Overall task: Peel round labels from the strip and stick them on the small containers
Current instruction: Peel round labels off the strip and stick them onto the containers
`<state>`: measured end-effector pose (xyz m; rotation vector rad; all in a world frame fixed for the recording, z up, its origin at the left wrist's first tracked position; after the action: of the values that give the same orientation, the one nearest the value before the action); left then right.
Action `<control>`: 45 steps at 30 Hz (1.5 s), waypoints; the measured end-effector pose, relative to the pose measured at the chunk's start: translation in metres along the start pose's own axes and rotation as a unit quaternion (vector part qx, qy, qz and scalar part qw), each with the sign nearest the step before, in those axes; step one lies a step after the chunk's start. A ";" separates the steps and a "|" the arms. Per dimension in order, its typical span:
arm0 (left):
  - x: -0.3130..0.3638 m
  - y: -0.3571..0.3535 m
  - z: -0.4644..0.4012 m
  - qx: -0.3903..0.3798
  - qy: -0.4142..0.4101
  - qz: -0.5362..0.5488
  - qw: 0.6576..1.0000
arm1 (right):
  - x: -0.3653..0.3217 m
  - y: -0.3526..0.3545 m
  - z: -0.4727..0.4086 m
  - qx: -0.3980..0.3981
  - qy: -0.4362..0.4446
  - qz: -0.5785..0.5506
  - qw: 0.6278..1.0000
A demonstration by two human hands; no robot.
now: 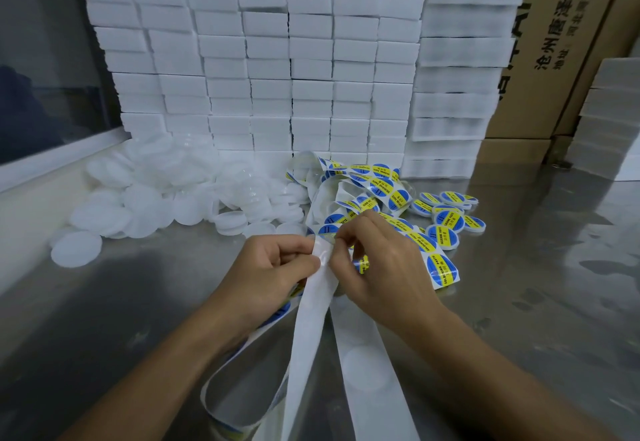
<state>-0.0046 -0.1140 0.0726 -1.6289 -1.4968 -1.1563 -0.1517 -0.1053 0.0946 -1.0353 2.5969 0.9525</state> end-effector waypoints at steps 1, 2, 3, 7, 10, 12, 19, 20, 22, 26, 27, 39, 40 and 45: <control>-0.001 0.001 0.000 0.004 0.004 -0.015 1.000 | 0.005 0.000 -0.001 -0.010 -0.042 -0.040 0.998; -0.003 0.004 0.000 0.015 0.008 -0.029 0.999 | 0.011 0.000 -0.002 -0.014 -0.086 -0.078 0.993; -0.004 0.006 -0.001 0.027 0.009 -0.040 0.999 | 0.019 0.001 -0.003 -0.014 -0.128 -0.110 0.985; -0.003 0.008 -0.001 0.038 0.003 -0.038 0.999 | 0.052 -0.001 -0.007 -0.037 -0.331 -0.237 0.913; -0.007 0.011 -0.004 0.061 -0.005 -0.031 0.998 | 0.074 -0.008 -0.002 -0.066 -0.485 -0.375 0.787; -0.011 0.016 -0.008 0.084 -0.013 -0.005 0.996 | 0.080 -0.010 0.000 -0.066 -0.529 -0.445 0.719; -0.041 0.061 -0.009 0.129 -0.123 -0.351 0.919 | 0.074 0.000 -0.005 0.002 -0.485 -0.474 0.735; -0.048 0.061 -0.012 0.078 -0.120 -0.407 0.902 | 0.071 0.003 -0.006 0.007 -0.470 -0.471 0.747; -0.065 0.057 -0.019 -0.038 -0.090 -0.503 0.859 | 0.065 0.006 -0.008 0.011 -0.440 -0.462 0.770; -0.077 0.049 -0.025 -0.107 -0.045 -0.570 0.813 | 0.059 0.011 -0.010 0.009 -0.387 -0.412 0.825; -0.077 0.048 -0.024 -0.110 -0.045 -0.572 0.811 | 0.058 0.012 -0.010 0.007 -0.377 -0.399 0.836; -0.070 0.071 -0.021 0.062 -0.011 -0.467 0.882 | 0.052 0.013 -0.010 0.004 -0.337 -0.366 0.867; -0.069 0.071 -0.021 0.067 -0.008 -0.459 0.886 | 0.052 0.013 -0.010 0.003 -0.335 -0.364 0.869; -0.063 0.071 -0.020 0.064 -0.024 -0.455 0.888 | 0.051 0.012 -0.010 -0.001 -0.318 -0.352 0.880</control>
<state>0.0634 -0.1696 0.0317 -0.8262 -2.4196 -1.4236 -0.1966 -0.1333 0.0885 -1.2562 1.5099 0.8837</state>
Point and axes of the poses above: each hand's wrist, its own z-axis away from the middle knuckle, its own y-axis out of the back of the hand, x = y × z, the point moved 5 cm from there along -z, towards the middle knuckle, and after that the axes turned 12 degrees about -y, right-handed, at the moved point
